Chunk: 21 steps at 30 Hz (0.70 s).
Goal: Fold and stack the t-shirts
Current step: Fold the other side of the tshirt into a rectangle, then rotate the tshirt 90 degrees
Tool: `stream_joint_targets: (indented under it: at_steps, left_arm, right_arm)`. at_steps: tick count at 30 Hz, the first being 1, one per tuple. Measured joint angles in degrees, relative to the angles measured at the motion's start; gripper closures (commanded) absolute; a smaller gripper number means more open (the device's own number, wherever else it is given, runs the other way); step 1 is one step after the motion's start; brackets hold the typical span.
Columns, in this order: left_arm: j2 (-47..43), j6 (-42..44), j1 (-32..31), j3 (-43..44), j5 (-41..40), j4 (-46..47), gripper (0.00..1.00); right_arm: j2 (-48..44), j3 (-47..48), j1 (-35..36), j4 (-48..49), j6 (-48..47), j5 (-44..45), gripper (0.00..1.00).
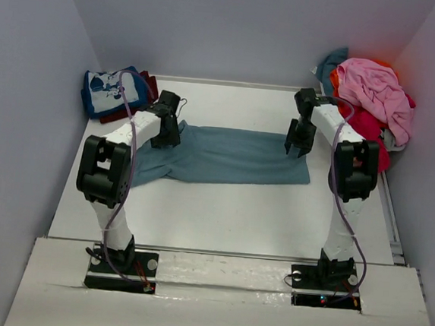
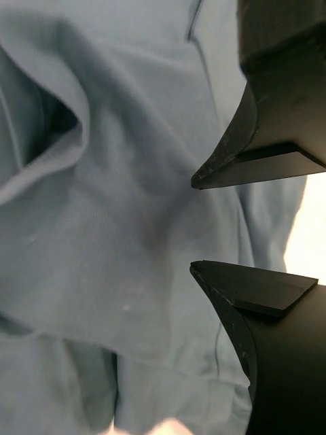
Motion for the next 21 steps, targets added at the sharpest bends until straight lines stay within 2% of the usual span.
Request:
stream_joint_targets:
  at_steps: [8, 15, 21]
  left_arm:
    - [8.0, -2.7, 0.1, 0.1, 2.9, -0.4, 0.42]
    - [9.9, -4.0, 0.2, 2.4, 3.2, -1.6, 0.42]
    - [10.2, -6.0, 0.4, 2.8, 3.4, -2.0, 0.42]
  right_arm:
    - [0.2, -0.9, 0.0, 0.1, -0.5, -1.5, 0.61]
    - [4.9, -0.9, 0.0, 0.9, -0.9, -3.3, 0.77]
    - [5.2, -0.7, 0.0, 0.4, -1.4, -3.7, 0.78]
